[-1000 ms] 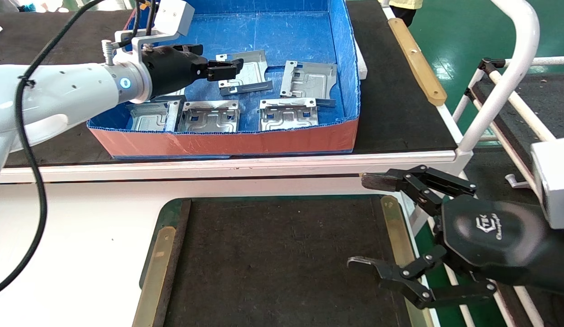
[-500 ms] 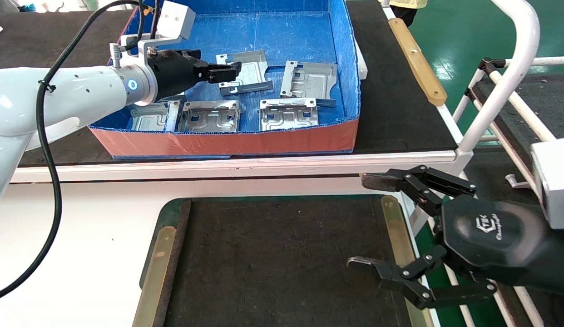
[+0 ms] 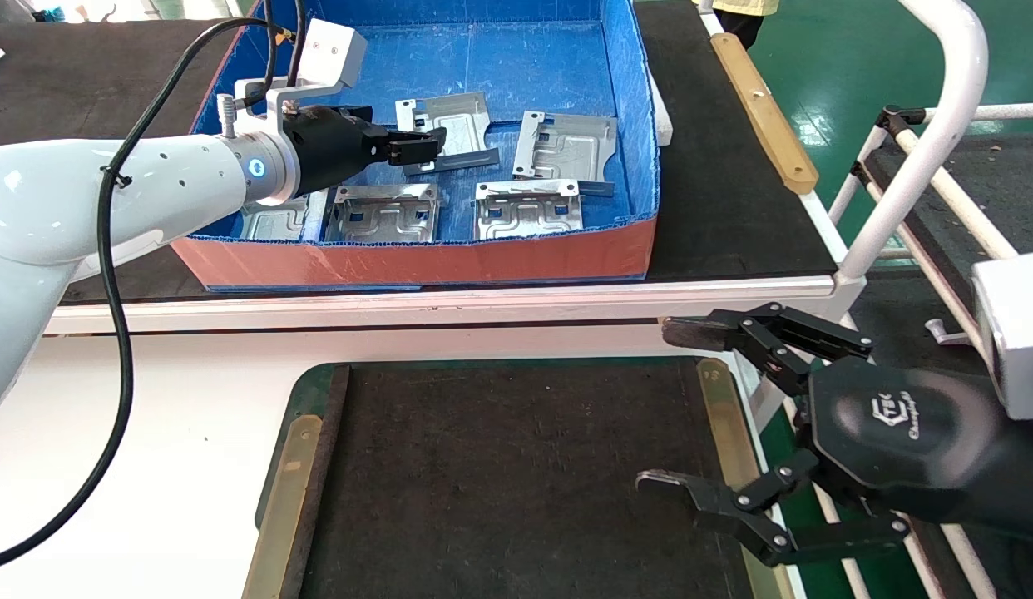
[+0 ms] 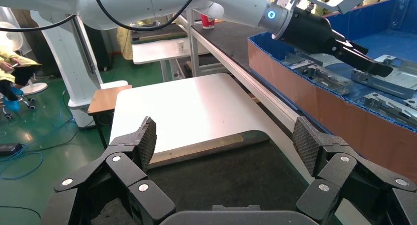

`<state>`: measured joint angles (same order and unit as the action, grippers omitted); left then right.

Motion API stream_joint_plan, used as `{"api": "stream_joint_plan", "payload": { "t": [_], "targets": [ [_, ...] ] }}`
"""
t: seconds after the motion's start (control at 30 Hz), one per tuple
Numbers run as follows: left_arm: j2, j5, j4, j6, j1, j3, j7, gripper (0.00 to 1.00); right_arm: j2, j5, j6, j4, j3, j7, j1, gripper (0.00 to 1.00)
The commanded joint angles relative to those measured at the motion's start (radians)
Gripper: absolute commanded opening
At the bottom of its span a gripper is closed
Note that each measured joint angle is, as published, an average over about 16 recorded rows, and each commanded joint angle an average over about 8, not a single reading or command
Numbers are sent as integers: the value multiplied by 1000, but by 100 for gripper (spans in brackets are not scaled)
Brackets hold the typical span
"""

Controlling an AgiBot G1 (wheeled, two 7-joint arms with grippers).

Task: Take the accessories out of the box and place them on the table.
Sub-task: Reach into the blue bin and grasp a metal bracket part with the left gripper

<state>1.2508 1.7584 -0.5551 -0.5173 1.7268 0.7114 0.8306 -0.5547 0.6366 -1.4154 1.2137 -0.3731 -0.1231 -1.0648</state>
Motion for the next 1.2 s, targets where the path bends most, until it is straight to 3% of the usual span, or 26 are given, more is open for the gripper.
{"api": "stream_joint_plan", "payload": {
  "t": [0.03,0.13,0.17,1.2],
  "targets": [
    [3,7,1,5,0,3,6,43,0,0,0,0,0,0,0,2],
    [4,9,2,6,0,4,7,6,0,0,0,0,0,0,0,0],
    [3,8,2,6,0,4,7,0,0,0,0,0,0,0,0,0],
    [0,-1,1,0,-1,-1,1,0,0,0,0,0,0,0,0,0]
  ]
}}
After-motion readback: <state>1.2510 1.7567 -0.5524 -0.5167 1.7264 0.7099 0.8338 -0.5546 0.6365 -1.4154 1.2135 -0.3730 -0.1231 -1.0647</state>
